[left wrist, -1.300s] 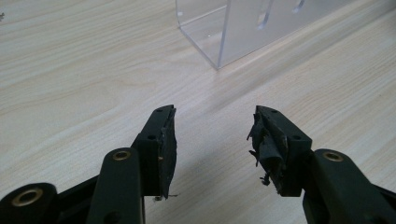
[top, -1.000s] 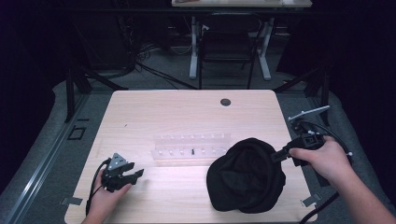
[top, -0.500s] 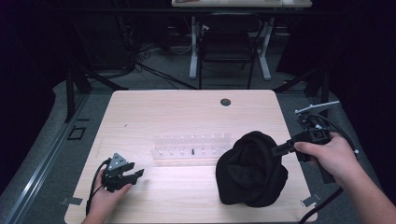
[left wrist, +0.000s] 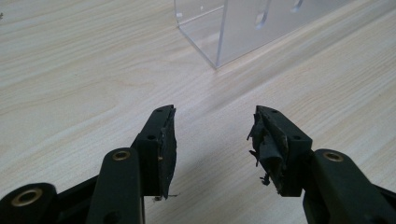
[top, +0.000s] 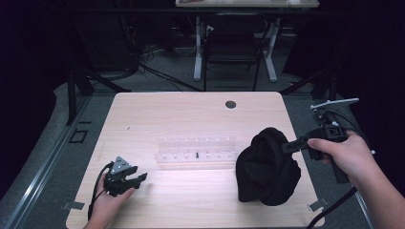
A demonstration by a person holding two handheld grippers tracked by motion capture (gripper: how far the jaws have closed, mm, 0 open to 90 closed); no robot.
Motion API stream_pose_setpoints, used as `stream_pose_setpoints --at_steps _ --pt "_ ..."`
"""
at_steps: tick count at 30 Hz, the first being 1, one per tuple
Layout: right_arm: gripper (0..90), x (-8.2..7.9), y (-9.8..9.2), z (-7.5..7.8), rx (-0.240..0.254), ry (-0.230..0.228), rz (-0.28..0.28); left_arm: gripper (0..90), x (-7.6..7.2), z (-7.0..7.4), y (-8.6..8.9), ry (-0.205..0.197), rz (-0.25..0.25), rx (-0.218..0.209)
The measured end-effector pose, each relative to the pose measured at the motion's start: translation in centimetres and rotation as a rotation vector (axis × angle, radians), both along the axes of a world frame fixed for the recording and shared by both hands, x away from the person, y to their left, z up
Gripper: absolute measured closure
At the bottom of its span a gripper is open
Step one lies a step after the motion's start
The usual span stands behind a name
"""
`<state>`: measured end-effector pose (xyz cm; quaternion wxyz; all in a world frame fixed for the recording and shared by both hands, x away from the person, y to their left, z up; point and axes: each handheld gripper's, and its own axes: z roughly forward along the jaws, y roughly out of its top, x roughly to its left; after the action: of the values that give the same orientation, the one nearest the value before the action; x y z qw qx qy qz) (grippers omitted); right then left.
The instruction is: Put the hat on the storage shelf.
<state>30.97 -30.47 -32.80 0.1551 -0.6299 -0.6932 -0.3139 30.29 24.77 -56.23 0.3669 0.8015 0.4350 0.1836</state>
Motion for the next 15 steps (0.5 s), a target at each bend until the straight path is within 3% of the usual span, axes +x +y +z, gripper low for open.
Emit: stream_pose_setpoints --at_steps 15 --pt "88.5 0.4 -0.9 2.0 0.096 -0.052 -0.037 48.9 0.0 0.0 0.0 0.0 -0.003 0.002"
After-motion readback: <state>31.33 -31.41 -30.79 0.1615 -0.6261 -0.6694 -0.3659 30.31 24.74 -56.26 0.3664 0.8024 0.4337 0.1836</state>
